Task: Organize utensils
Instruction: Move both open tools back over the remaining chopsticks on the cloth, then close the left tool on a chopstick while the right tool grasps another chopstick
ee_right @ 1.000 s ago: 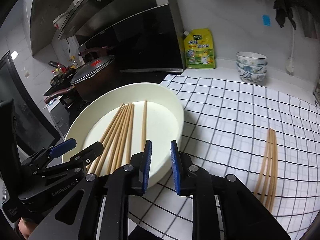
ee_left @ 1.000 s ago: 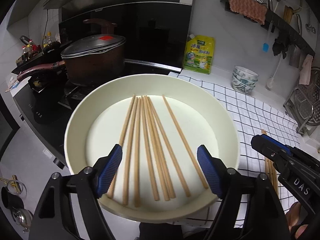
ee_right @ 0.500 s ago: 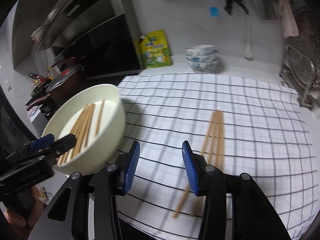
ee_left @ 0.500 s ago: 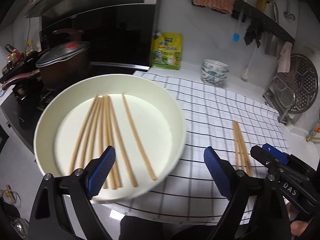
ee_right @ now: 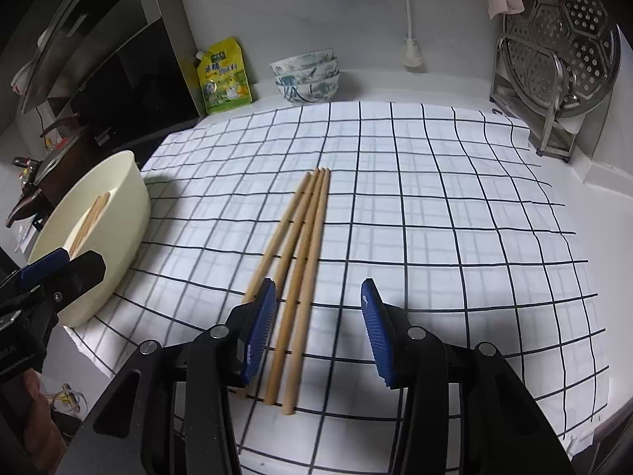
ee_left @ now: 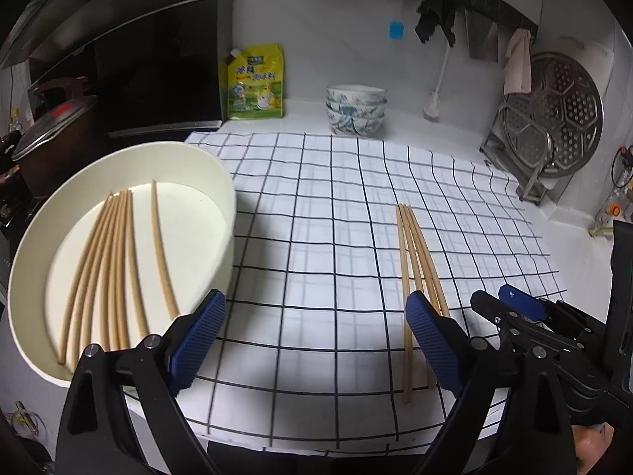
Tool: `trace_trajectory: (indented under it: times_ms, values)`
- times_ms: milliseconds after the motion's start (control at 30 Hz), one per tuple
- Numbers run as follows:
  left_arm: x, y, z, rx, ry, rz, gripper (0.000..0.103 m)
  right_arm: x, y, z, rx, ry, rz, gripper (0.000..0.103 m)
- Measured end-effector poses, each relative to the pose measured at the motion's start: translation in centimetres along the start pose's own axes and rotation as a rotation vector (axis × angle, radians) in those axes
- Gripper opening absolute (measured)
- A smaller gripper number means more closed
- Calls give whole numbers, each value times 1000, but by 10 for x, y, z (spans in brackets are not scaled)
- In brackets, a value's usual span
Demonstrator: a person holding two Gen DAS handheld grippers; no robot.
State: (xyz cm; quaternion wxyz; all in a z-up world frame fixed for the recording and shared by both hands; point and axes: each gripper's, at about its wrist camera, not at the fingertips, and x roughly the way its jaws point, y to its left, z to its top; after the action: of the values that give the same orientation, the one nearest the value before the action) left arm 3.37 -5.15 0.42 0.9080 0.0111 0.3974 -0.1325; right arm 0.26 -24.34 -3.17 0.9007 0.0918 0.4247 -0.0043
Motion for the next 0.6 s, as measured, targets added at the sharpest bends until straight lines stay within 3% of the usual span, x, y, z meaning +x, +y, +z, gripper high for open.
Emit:
trace_trajectory:
  times_ms: [200, 600]
  values:
    - [21, -7, -5, 20, 43, 11, 91, 24, -4, -3, -20, 52, -10, 43]
    - [42, -9, -9, 19, 91, 16, 91, 47, 1, -4, -84, 72, -55, 42]
